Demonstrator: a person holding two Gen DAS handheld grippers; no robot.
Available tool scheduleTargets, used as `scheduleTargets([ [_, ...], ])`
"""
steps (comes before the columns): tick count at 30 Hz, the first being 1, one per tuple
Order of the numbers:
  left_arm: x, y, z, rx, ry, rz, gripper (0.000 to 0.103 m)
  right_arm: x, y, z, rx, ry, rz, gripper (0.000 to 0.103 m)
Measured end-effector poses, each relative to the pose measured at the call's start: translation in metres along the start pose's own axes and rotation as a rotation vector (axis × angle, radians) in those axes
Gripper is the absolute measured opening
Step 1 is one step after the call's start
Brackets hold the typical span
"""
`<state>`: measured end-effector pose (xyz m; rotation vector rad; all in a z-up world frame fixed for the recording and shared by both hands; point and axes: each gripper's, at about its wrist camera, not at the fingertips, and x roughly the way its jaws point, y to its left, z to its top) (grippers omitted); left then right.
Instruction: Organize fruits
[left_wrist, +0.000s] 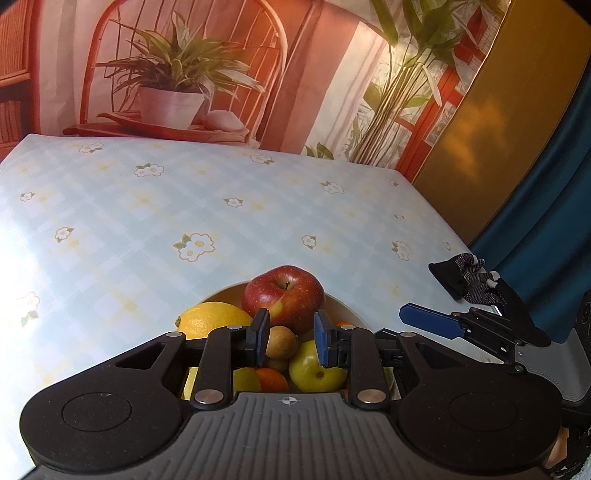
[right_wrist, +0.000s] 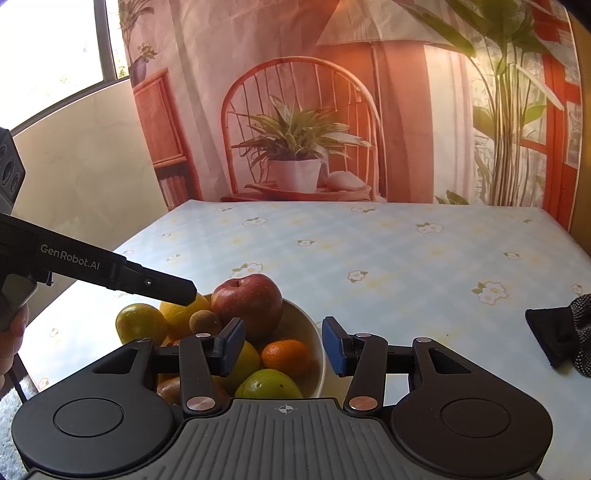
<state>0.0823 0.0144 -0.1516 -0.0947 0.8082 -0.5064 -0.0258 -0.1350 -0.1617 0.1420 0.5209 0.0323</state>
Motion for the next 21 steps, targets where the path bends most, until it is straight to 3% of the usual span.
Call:
scheduleTargets([
  [2, -0.006, 0.001, 0.001, 0.002, -0.023, 0.022, 0.034, -0.001, 0.001, 0.001, 0.000, -0.003, -0.010, 0.044],
  [4, -0.013, 0.002, 0.002, 0.005, -0.055, 0.048, 0.050, -0.003, 0.000, 0.003, -0.001, -0.006, -0.023, 0.044],
  [6, -0.022, 0.002, 0.004, 0.006, -0.084, 0.070, 0.056, -0.006, 0.000, 0.005, -0.001, -0.010, -0.039, 0.045],
  [9, -0.035, 0.004, 0.007, 0.000, -0.120, 0.097, 0.078, -0.011, 0.000, 0.009, 0.000, -0.020, -0.065, 0.059],
  [12, -0.047, 0.008, 0.010, -0.022, -0.149, 0.118, 0.098, -0.019, 0.002, 0.017, -0.003, -0.031, -0.087, 0.082],
  [14, -0.056, 0.010, 0.013, -0.033, -0.165, 0.142, 0.099, -0.025, 0.004, 0.023, -0.002, -0.046, -0.104, 0.102],
  [21, -0.090, 0.002, 0.015, 0.005, -0.231, 0.255, 0.103, -0.049, 0.010, 0.050, 0.012, -0.072, -0.095, 0.103],
])
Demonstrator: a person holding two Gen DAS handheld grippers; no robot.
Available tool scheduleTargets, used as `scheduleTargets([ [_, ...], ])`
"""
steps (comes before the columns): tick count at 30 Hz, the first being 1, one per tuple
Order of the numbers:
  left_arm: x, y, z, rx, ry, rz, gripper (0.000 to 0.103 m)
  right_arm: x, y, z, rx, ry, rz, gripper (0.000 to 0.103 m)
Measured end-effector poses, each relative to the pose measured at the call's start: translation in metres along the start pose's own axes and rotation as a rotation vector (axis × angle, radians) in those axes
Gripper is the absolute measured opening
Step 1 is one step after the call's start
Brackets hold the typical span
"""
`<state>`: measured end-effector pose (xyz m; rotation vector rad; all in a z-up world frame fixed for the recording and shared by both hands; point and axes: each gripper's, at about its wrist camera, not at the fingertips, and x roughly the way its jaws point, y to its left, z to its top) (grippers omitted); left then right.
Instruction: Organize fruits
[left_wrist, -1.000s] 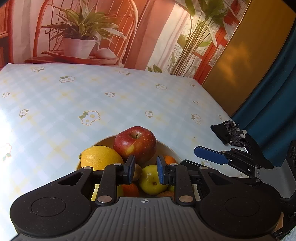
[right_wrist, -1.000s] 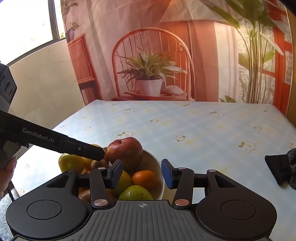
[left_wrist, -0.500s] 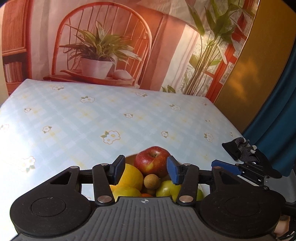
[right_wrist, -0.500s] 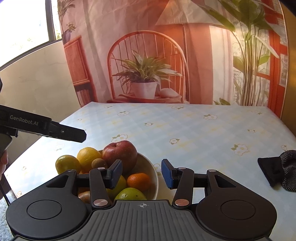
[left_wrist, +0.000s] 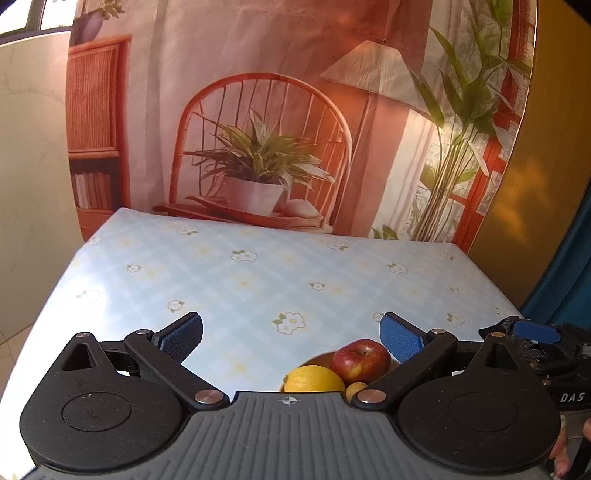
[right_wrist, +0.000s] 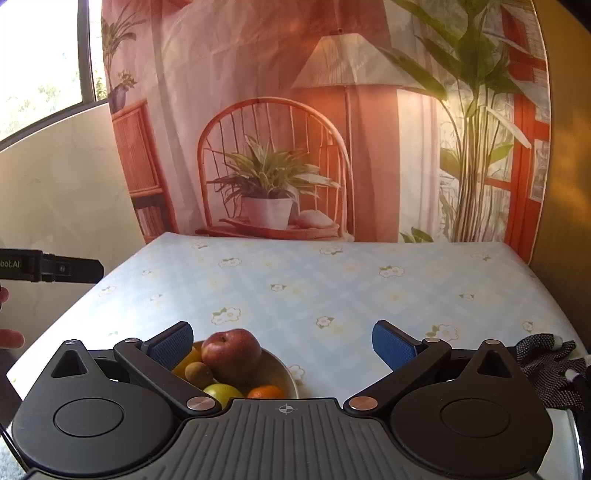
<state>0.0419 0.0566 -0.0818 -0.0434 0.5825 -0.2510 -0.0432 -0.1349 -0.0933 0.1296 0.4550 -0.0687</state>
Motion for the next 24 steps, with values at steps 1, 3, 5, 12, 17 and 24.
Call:
scheduleTargets([
  [1, -0.004, 0.000, 0.002, 0.004, -0.006, 0.002, 0.103, -0.003, 0.001, 0.004, 0.002, -0.007, 0.005, 0.103],
  [3, -0.013, 0.001, 0.006, 0.003, -0.022, -0.002, 0.103, -0.011, 0.004, 0.011, -0.001, -0.019, 0.002, 0.103],
  [5, -0.021, 0.000, 0.010, 0.003, -0.037, 0.009, 0.103, -0.017, 0.009, 0.019, -0.012, -0.015, -0.027, 0.103],
  [12, -0.054, -0.013, 0.024, 0.055, -0.125, 0.056, 0.103, -0.040, 0.019, 0.038, -0.024, -0.035, -0.079, 0.103],
  [17, -0.066, -0.020, 0.027, 0.066, -0.137, 0.028, 0.103, -0.045, 0.023, 0.041, -0.031, -0.040, -0.105, 0.103],
  [24, -0.067, -0.026, 0.022, 0.094, -0.146, 0.077, 0.103, -0.045, 0.024, 0.040, -0.017, -0.029, -0.104, 0.103],
])
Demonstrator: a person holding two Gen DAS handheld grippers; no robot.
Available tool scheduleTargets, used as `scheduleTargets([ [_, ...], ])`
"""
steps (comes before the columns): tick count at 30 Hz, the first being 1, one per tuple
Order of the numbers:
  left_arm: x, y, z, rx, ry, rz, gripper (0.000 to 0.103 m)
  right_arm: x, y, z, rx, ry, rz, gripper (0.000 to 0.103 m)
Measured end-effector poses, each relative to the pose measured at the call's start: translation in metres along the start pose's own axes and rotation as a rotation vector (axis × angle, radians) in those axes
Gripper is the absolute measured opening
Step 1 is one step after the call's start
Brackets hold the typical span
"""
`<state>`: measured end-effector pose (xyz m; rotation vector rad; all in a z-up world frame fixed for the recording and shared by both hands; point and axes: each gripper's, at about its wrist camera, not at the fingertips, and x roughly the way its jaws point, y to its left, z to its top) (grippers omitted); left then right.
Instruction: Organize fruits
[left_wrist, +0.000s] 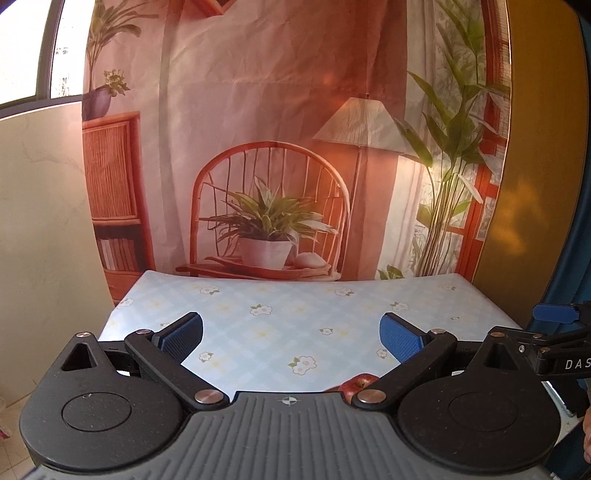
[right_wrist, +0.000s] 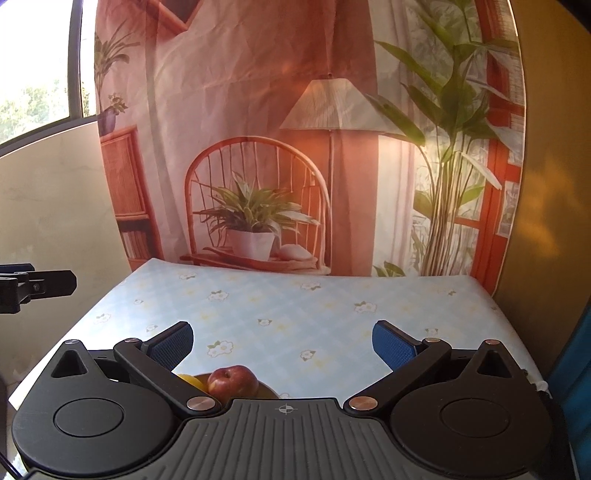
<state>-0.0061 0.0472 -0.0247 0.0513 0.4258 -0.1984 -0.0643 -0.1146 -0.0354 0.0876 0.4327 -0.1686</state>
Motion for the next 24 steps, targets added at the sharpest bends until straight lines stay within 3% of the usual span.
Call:
scheduleTargets([
  [24, -0.0017, 0.0038, 0.0015, -0.004, 0.015, -0.026, 0.103, -0.0017, -0.0029, 0.0004, 0.012, 0.007, -0.004, 0.103],
])
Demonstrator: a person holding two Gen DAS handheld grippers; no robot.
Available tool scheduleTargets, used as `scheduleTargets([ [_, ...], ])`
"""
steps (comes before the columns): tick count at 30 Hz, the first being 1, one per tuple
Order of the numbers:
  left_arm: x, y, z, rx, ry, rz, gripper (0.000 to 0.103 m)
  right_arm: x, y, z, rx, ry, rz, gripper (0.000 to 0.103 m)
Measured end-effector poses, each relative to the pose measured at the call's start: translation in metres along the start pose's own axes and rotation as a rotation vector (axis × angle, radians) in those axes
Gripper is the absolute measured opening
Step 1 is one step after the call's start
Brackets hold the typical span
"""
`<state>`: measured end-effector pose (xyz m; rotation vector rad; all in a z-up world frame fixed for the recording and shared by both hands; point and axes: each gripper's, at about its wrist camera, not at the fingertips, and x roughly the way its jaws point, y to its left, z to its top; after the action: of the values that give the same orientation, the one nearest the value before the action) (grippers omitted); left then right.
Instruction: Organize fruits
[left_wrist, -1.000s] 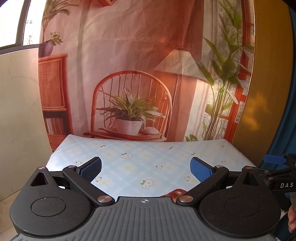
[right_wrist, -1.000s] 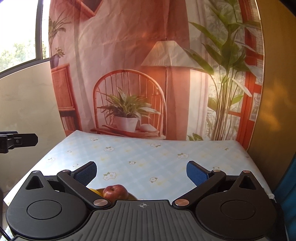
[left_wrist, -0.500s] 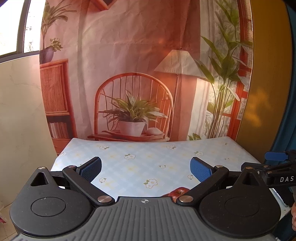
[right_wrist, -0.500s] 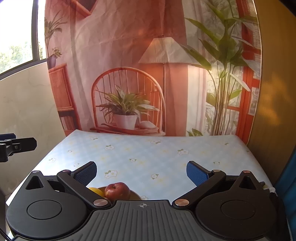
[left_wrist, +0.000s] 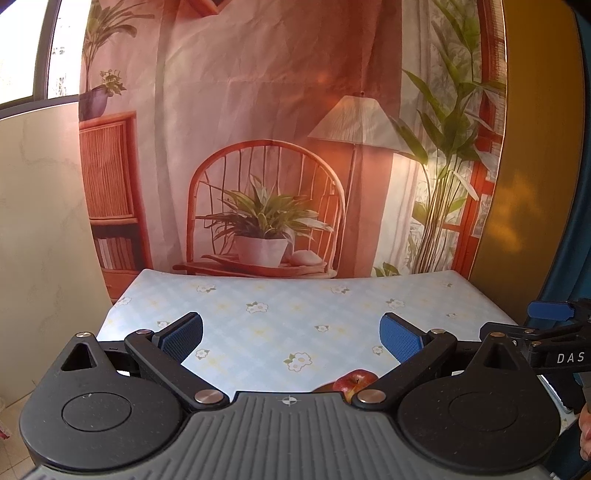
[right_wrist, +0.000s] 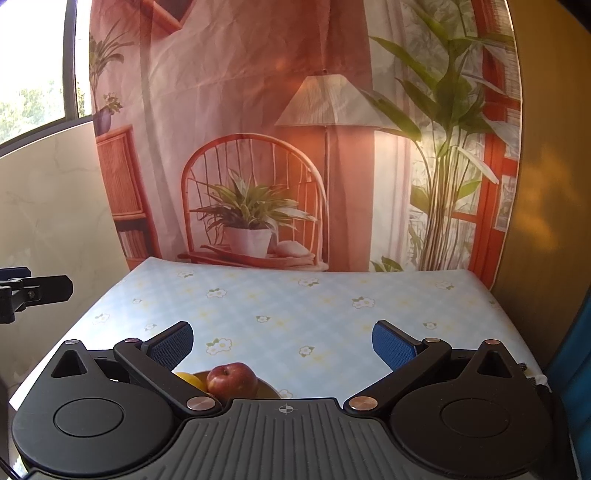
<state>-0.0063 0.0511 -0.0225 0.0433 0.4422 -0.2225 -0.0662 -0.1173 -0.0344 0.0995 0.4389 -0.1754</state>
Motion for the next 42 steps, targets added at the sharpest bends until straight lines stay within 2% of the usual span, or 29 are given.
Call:
scheduleTargets([
  [42, -0.0021, 0.0021, -0.0009, -0.036, 0.009, -0.015, 0.103, -0.0011, 0.0007, 0.0030, -0.013, -0.005, -0.001, 0.103],
])
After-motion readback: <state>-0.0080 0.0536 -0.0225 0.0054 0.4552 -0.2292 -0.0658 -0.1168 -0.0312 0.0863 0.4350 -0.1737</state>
